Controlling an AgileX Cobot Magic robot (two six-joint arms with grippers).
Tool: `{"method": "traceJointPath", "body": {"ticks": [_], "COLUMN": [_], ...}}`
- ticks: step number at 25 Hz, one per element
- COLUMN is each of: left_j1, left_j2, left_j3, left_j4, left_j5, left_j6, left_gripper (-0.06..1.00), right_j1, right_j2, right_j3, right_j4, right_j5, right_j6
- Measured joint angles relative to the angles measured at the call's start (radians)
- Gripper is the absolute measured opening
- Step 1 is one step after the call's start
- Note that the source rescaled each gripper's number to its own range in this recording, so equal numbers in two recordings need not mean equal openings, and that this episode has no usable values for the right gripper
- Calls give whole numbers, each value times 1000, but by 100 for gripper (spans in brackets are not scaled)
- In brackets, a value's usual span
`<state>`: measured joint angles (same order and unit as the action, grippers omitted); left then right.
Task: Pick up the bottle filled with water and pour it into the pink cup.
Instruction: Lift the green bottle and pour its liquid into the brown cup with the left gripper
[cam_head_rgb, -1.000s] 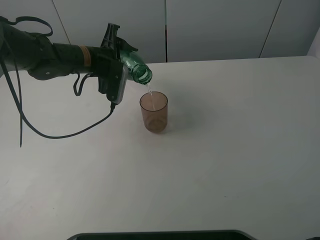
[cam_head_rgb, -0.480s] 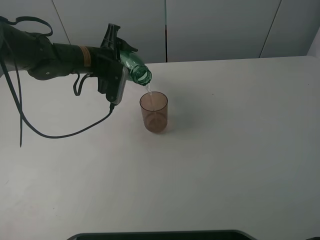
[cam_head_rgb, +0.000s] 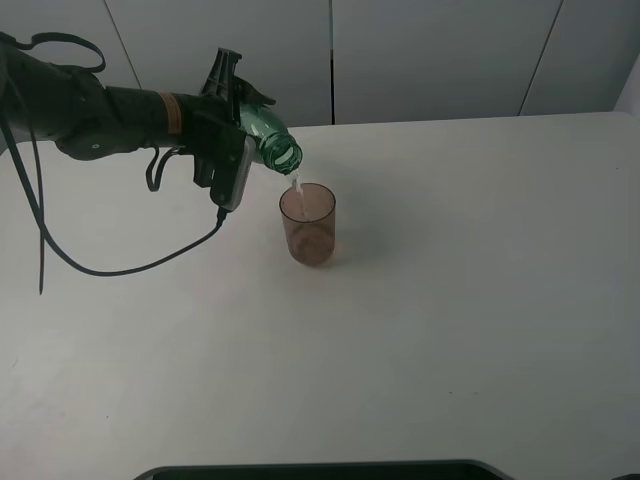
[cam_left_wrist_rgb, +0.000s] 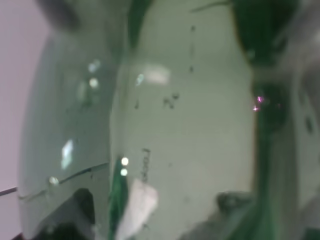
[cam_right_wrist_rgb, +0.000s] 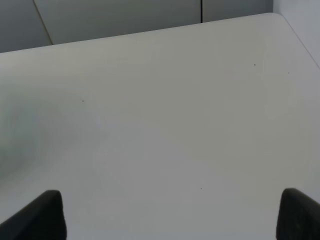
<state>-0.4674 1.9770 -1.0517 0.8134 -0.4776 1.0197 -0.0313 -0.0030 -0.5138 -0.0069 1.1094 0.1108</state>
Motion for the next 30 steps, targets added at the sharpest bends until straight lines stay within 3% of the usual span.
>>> {"method": "traceJointPath", "body": {"ticks": [30], "left_j1": [0], "left_j2": [0], "left_j3": [0], "left_j4": [-9], "left_j5": [0], "left_j6": [22], "left_gripper": [1], "right_j1": [0], "right_j2": [0], "right_j3": [0], "right_j4": [0], "right_j5": [0], "right_j6": [0]}}
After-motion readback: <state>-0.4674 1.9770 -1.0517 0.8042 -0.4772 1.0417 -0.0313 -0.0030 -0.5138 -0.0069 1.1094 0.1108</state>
